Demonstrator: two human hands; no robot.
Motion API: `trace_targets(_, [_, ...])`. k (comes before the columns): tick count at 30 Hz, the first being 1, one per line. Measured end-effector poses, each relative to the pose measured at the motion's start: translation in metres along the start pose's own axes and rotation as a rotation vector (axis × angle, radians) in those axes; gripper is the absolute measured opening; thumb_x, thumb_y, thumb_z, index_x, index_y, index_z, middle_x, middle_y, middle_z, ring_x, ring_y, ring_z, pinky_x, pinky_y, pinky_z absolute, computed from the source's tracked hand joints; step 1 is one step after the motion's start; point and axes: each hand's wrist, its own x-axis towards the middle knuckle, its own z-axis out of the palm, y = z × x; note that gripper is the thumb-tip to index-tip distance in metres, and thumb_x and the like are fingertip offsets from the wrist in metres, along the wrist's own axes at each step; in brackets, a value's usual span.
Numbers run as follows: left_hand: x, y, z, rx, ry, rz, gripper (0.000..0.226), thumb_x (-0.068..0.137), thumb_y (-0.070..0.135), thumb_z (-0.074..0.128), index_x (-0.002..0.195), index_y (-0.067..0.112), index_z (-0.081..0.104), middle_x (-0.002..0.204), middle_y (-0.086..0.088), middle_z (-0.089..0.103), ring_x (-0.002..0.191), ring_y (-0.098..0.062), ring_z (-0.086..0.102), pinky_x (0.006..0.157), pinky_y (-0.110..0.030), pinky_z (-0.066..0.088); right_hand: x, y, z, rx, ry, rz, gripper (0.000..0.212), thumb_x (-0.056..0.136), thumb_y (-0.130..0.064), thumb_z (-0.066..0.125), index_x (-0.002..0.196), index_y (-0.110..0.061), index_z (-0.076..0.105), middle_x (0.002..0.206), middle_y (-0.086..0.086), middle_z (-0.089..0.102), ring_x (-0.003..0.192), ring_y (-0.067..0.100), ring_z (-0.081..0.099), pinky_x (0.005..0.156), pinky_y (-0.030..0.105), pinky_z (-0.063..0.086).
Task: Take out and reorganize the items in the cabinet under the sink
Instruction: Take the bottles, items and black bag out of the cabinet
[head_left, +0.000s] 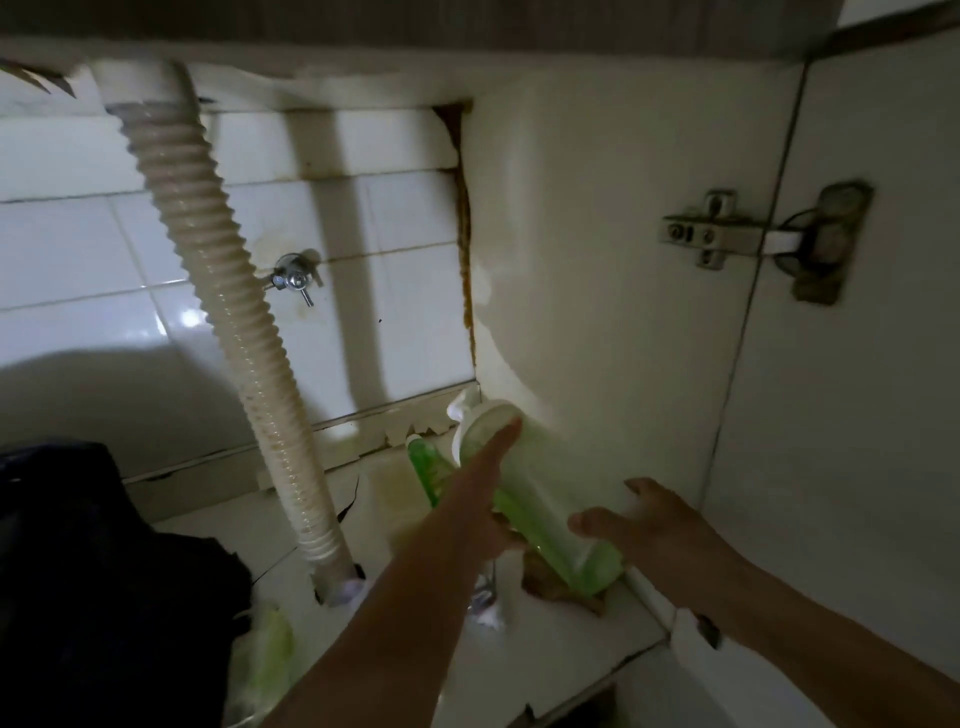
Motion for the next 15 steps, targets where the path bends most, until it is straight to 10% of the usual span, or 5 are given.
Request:
trace_targets(9, [-0.128, -0.089, 0.009, -0.053, -0.100, 0.062, 0.057, 0.064, 0.033, 0.084, 0.112, 0.008, 0.065, 0.106, -0.016, 0.070, 0.098, -0.034, 0.066, 0.087, -0.051, 0.054, -0.146, 0.005, -0.073, -0.341, -0.419, 0.046, 0.058, 0.072, -0.058, 0.070, 0.117, -0.030, 0.049, 0.110, -0.012, 0.057, 0.096, -0.001, 0.055, 0.076, 0.014, 0.045])
trace_targets(15, [-0.179, -0.151, -0.006, 0.310, -0.284, 0.317, 0.040, 0.074, 0.009, 0.077, 0.113, 0.010, 0.064, 0.110, -0.011, 0.070, 0.098, -0.021, 0.069, 0.079, -0.031, 0.058, -0.194, 0.011, -0.068, 0.043, -0.253, 0.047, 0.040, 0.082, -0.037, 0.067, 0.112, -0.022, 0.046, 0.102, -0.007, 0.057, 0.092, 0.005, 0.056, 0.084, 0.026, 0.045])
